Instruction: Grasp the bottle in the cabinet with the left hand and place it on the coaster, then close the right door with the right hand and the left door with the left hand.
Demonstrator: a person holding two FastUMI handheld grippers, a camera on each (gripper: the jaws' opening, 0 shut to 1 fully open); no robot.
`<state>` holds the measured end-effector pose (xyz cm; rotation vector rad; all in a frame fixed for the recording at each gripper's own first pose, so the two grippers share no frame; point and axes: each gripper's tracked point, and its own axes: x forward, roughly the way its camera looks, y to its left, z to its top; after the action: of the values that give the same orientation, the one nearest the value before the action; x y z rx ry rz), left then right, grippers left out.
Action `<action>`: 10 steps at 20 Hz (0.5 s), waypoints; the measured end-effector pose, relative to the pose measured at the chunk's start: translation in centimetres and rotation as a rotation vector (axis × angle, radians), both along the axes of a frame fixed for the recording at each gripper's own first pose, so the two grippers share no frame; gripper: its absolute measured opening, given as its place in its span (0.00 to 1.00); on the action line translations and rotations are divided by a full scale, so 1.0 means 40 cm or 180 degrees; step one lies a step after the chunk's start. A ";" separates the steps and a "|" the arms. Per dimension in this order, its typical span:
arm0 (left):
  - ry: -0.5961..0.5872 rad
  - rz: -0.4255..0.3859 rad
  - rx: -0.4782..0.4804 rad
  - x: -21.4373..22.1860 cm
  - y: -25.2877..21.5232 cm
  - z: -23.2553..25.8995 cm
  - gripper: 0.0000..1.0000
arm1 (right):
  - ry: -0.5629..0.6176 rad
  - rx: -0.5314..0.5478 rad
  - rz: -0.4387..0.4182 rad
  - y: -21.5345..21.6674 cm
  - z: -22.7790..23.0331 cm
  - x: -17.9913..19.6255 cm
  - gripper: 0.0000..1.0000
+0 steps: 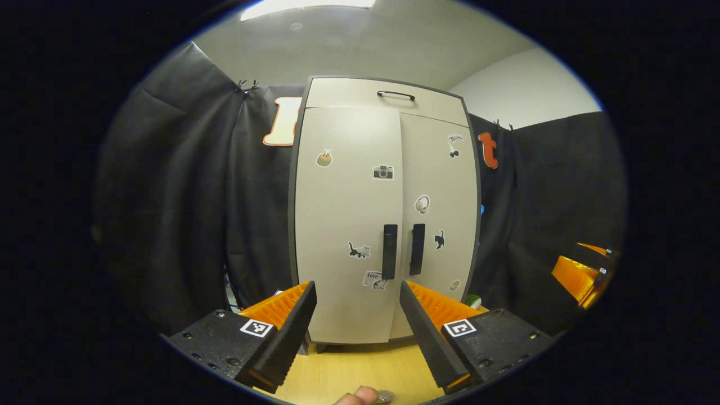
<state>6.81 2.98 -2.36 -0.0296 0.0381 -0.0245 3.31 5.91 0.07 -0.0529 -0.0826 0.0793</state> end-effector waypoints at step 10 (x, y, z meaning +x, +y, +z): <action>0.0017 -0.0156 -0.0006 -0.007 -0.001 -0.031 0.95 | -0.0025 -0.0014 -0.0102 0.036 -0.022 -0.014 0.95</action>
<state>6.53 2.96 -3.61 -0.0308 0.0442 -0.0735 2.76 7.37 -0.83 -0.0588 -0.0896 0.0474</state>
